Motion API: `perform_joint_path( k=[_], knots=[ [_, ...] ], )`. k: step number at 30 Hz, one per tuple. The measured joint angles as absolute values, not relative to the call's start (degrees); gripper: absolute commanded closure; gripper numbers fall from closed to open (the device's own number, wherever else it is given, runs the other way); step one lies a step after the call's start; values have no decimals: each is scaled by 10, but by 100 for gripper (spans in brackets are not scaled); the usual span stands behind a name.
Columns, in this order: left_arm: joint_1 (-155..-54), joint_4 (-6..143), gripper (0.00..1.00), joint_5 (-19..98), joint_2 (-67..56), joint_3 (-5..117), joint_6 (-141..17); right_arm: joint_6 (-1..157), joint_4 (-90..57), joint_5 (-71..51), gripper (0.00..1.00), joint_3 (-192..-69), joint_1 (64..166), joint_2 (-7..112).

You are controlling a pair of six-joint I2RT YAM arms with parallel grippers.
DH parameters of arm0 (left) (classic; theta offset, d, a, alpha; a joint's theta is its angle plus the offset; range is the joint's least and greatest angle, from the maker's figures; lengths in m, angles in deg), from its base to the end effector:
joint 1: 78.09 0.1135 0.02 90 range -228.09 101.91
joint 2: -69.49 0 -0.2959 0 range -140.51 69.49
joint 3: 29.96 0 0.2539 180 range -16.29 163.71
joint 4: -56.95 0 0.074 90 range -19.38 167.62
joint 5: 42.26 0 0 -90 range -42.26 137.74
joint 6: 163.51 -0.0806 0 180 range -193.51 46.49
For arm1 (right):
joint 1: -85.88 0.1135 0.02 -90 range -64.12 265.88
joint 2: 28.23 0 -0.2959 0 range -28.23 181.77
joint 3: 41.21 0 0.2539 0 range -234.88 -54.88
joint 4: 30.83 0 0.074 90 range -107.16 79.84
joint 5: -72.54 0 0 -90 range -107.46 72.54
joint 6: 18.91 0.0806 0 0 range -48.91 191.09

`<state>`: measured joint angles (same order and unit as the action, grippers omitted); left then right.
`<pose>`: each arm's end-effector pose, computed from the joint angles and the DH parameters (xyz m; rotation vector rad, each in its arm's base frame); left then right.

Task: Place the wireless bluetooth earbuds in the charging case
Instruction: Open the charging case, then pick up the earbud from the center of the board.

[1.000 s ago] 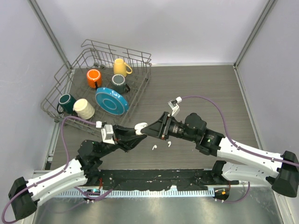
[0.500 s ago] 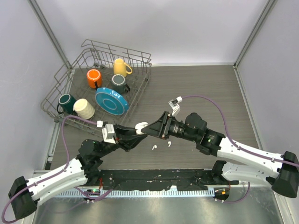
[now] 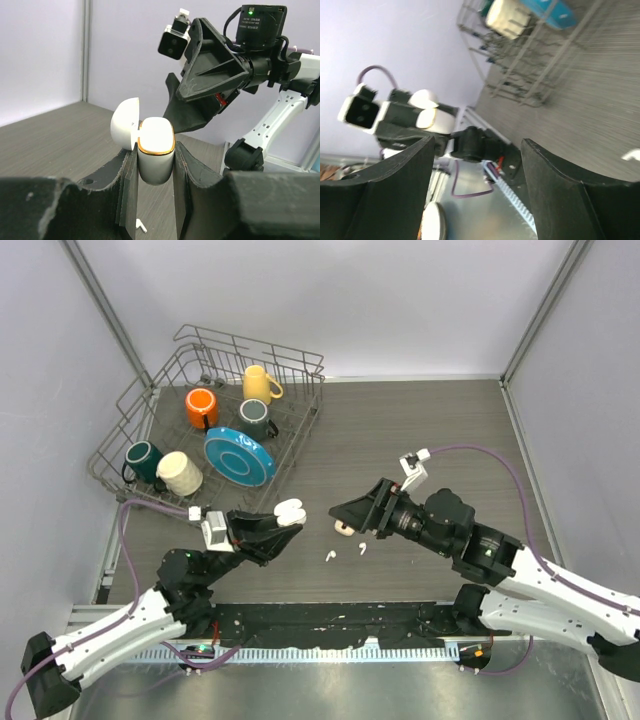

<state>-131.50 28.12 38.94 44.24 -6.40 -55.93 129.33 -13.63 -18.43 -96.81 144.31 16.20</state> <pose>0.0753 -0.1221 0.3023 0.5010 1.0699 -1.1870 0.1119 0.1795 0.3536 0.0114 1.9194 1.4616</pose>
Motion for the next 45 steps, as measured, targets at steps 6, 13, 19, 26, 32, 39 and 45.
perform_joint_path(
  k=[6,13,19,26,32,39,45],
  knots=[
    [-1315,311,100,405,484,-69,-559,1305,53,-335,33,-988,1444,136],
    [-1315,347,100,404,510,-69,-560,1332,184,-421,38,-952,1443,165],
    [-1315,359,100,402,510,-69,-561,1324,218,-431,41,-958,1443,287],
    [-1315,369,100,402,513,-69,-560,1313,219,-432,46,-984,1444,394],
    [-1315,376,100,402,524,-69,-560,1312,195,-433,47,-992,1444,432],
    [-1315,387,100,402,539,-69,-560,1309,175,-428,48,-1001,1444,505],
    [-1315,393,100,403,549,-69,-561,1308,160,-426,47,-1001,1444,533]
  ],
)
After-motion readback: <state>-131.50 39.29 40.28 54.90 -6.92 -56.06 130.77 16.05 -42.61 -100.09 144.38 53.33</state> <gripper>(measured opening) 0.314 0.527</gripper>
